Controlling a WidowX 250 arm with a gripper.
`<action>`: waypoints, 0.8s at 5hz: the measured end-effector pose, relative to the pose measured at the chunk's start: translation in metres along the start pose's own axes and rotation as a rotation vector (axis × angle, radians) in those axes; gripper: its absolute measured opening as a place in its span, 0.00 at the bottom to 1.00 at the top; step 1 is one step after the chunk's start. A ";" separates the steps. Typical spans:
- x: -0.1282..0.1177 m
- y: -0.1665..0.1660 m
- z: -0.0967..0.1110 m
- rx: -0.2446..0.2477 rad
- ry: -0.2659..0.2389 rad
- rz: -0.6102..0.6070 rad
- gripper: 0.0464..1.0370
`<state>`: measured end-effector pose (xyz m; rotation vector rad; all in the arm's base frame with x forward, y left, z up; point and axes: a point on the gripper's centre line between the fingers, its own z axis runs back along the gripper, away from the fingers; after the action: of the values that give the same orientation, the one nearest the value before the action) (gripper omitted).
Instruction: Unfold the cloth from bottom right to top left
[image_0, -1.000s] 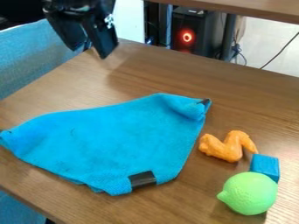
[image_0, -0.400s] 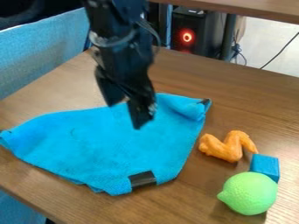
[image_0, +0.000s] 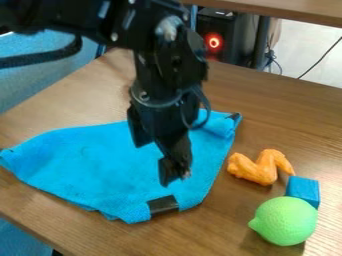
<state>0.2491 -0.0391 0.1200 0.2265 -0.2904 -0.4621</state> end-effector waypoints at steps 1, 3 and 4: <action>-0.010 -0.008 -0.008 0.016 0.023 -0.054 0.96; -0.027 -0.020 -0.016 -0.026 0.043 -0.102 0.96; -0.028 -0.024 -0.020 -0.035 0.036 -0.112 0.94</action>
<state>0.2216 -0.0439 0.0881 0.2175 -0.2354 -0.5725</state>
